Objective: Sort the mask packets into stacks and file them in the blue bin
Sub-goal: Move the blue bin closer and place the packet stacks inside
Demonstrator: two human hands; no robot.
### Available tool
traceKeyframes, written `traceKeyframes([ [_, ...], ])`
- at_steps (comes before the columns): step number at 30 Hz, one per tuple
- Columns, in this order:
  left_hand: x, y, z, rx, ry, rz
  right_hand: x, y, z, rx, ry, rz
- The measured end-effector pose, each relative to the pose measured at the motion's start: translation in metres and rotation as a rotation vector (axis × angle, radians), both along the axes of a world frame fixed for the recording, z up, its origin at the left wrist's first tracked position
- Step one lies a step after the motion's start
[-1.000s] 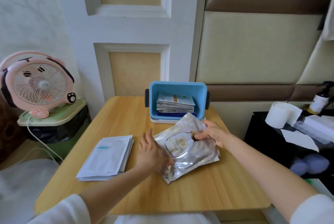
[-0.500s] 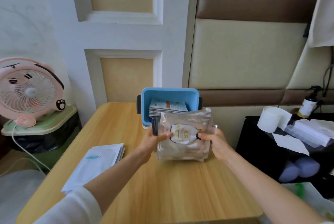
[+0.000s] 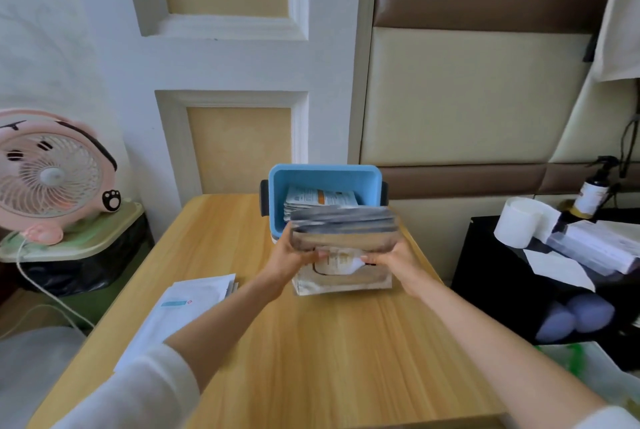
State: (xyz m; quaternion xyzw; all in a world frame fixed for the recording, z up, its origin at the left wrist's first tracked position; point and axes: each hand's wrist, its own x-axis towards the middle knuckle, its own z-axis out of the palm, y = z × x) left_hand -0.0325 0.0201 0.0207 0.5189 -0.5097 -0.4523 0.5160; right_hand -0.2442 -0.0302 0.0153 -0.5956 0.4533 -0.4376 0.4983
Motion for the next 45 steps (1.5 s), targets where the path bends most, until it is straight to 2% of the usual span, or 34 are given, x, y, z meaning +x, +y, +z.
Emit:
traceKeyframes([
  [3, 0.008, 0.003, -0.007, 0.070, -0.096, -0.102, -0.010, -0.002, -0.006, 0.048, 0.109, 0.125],
  [6, 0.005, 0.007, -0.028, 0.104, -0.091, -0.059, -0.009, -0.002, -0.020, 0.074, 0.124, 0.123],
  [9, -0.009, 0.008, -0.029, -0.017, 0.025, 0.001, 0.001, 0.002, -0.023, -0.040, 0.107, -0.038],
  [12, -0.012, 0.002, -0.010, -0.175, 0.014, 0.067, 0.005, 0.003, -0.013, -0.168, 0.048, -0.153],
  [15, -0.007, -0.003, 0.001, -0.243, -0.003, 0.068, 0.003, 0.003, -0.003, -0.225, -0.024, -0.168],
  [17, -0.005, 0.002, -0.007, -0.173, -0.002, 0.015, 0.001, 0.005, -0.007, -0.185, -0.069, -0.106],
  [20, -0.003, 0.009, -0.029, -0.068, -0.064, -0.040, -0.005, 0.006, -0.028, -0.064, -0.003, -0.031],
  [22, -0.005, 0.010, -0.031, -0.054, -0.073, -0.031, -0.007, 0.006, -0.032, -0.028, 0.026, -0.018],
  [27, -0.008, -0.005, -0.014, -0.046, 0.068, 0.003, -0.001, -0.004, -0.015, -0.009, -0.044, -0.058],
  [31, -0.001, -0.001, -0.029, 0.027, -0.005, -0.114, -0.003, -0.004, -0.024, 0.086, 0.036, 0.028],
  [33, -0.002, 0.001, -0.038, 0.008, -0.013, -0.073, -0.003, -0.001, -0.027, 0.035, 0.033, 0.018],
  [37, -0.011, -0.003, -0.021, -0.170, -0.015, 0.049, 0.000, -0.001, -0.017, -0.101, -0.042, -0.067],
  [40, -0.011, -0.001, -0.015, -0.111, -0.049, -0.006, -0.004, -0.002, -0.019, -0.059, -0.027, -0.002],
  [45, -0.005, 0.000, -0.025, -0.026, 0.006, -0.050, -0.005, -0.001, -0.031, -0.030, -0.021, 0.042],
])
